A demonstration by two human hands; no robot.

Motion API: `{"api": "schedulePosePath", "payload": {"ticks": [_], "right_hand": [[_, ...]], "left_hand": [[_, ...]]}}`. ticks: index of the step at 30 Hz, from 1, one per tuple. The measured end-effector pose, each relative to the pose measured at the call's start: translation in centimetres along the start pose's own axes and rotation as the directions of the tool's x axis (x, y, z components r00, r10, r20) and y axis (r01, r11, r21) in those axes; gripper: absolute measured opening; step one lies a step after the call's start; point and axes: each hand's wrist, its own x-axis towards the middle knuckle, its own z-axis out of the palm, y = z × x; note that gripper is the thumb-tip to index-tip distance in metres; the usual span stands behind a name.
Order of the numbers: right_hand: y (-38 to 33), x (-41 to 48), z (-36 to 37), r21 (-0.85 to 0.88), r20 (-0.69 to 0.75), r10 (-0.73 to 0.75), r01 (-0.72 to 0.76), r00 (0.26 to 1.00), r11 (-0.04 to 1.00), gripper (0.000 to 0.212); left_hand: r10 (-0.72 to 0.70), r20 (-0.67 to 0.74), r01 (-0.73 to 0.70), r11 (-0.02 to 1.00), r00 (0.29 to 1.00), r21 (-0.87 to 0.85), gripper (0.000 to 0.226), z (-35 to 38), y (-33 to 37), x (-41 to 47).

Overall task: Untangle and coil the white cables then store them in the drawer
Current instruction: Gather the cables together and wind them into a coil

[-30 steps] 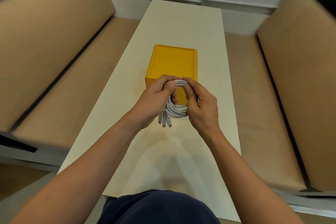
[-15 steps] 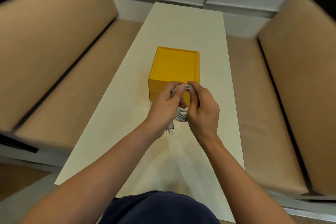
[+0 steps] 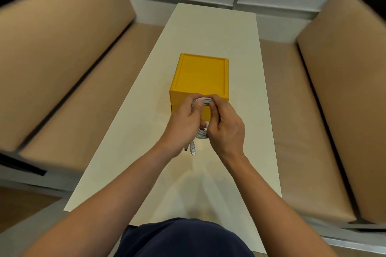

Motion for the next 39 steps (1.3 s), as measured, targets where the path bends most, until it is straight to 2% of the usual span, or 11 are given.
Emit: {"api": "schedulePosePath", "payload": {"ticks": [4,8,17,19,21,22,24,26,30,35,39], "right_hand": [[-0.6,0.0,0.2,0.010,-0.017,0.043,-0.043,0.999,0.999,0.030],[-0.1,-0.1,-0.4,0.139,0.093,0.079,-0.091,0.993,0.986,0.028],[-0.5,-0.1,-0.9,0.182,-0.021,0.156,-0.149,0.988,0.972,0.029],[-0.6,0.0,-1.1,0.194,0.007,0.154,-0.152,0.988,0.969,0.030],[-0.8,0.2,-1.4,0.209,0.059,0.143,-0.153,0.988,0.966,0.030],[-1.0,0.3,-1.5,0.223,0.096,0.144,-0.162,0.985,0.961,0.030],[-1.3,0.7,-1.8,0.274,0.181,0.161,-0.207,0.970,0.939,0.028],[-1.8,1.1,-2.0,0.375,0.258,0.191,-0.281,0.947,0.883,0.026],[-2.6,1.2,-2.0,0.572,0.345,0.266,-0.427,0.900,0.701,0.023],[-2.6,0.9,-1.3,0.575,0.242,0.357,-0.430,0.902,0.696,0.023],[-4.0,0.9,-0.8,0.603,0.077,0.358,-0.329,0.931,0.727,0.020]], "left_hand": [[0.102,-0.036,-0.094,0.978,0.994,0.185,0.030,0.7,0.0,-0.1],[0.187,-0.009,-0.176,0.941,0.982,0.290,0.027,-0.1,-0.7,0.3],[0.314,0.037,-0.287,0.803,0.949,0.522,0.034,0.8,-0.7,0.2],[0.273,-0.001,-0.250,0.882,0.962,0.401,0.031,0.8,-0.5,-0.2],[0.120,-0.039,-0.113,0.984,0.992,0.140,0.026,0.8,0.1,-0.3],[0.030,-0.038,-0.030,1.000,0.999,-0.006,0.024,0.7,0.4,-0.2],[-0.101,0.014,0.102,0.962,0.995,-0.253,0.022,0.2,0.7,0.2],[-0.153,0.082,0.173,0.902,0.985,-0.396,0.023,-0.6,0.9,0.6],[-0.128,0.130,0.172,0.887,0.983,-0.428,0.020,-2.2,0.9,1.1],[-0.069,0.009,0.069,0.968,0.998,-0.243,0.028,-1.3,0.3,1.2],[-0.120,-0.211,0.053,0.953,0.970,-0.297,0.046,0.2,1.3,1.4]]}}
